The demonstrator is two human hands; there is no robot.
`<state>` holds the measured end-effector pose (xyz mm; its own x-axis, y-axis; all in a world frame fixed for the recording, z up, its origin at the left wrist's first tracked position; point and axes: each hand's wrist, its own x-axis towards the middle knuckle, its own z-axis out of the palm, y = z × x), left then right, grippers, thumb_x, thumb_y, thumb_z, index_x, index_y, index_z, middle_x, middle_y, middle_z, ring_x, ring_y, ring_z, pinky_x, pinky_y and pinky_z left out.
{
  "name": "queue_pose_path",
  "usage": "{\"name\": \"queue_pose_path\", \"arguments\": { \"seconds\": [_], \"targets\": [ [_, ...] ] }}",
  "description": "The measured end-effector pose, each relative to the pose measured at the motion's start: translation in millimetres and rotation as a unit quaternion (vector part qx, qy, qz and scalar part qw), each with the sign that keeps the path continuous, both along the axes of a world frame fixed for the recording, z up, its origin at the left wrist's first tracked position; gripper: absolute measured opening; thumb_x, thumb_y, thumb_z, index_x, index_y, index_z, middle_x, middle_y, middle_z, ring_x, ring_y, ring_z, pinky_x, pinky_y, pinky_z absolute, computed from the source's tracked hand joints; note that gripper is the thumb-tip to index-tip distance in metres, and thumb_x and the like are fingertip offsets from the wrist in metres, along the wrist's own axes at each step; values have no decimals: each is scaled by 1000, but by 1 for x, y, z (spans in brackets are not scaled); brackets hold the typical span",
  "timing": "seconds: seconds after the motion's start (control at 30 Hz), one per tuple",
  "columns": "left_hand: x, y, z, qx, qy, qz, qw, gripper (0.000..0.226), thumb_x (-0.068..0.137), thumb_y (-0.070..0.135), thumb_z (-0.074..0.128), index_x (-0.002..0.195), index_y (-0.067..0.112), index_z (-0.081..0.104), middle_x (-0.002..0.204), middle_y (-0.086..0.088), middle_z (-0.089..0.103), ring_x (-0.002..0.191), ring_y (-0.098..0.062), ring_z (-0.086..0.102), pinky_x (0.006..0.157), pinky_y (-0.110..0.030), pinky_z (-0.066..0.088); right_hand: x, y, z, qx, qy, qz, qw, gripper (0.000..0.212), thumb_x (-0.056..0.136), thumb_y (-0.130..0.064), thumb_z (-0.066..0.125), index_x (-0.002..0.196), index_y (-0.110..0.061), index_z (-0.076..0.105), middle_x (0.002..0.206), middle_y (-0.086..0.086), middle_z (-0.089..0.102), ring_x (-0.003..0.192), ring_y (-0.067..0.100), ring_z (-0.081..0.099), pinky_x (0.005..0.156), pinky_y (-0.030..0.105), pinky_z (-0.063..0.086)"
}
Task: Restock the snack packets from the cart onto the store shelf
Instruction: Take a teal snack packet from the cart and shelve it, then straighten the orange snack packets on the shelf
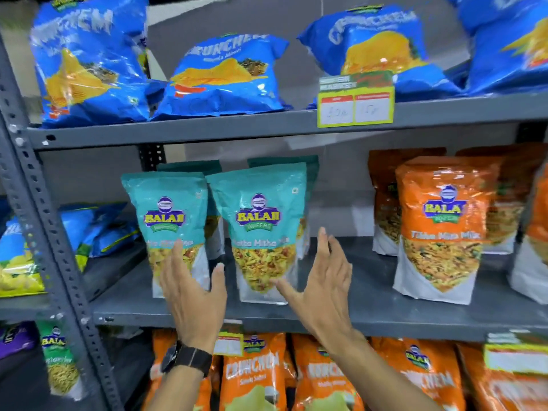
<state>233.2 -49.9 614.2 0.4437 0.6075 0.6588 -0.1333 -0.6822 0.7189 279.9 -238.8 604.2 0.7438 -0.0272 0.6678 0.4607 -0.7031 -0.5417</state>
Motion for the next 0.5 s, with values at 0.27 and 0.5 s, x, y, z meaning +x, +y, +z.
{"name": "queue_pose_path", "arguments": {
  "seconds": [0.27,0.5],
  "targets": [
    [30,-198,9,88,-60,-145,984,53,91,13,70,142,19,57,135,-2,66,127,-24,60,113,-29,42,2,-182,9,-2,-151,-50,987,92,88,-46,68,162,-20,21,159,13,35,149,32,33,123,49,33],
    [60,-365,-8,5,99,-269,958,134,70,55,86,166,25,-3,174,-9,20,161,-28,20,130,-49,25,27,-358,-3,15,-140,-221,965,106,81,-61,67,162,-16,16,159,24,36,149,44,34,124,52,28]
  ]
}}
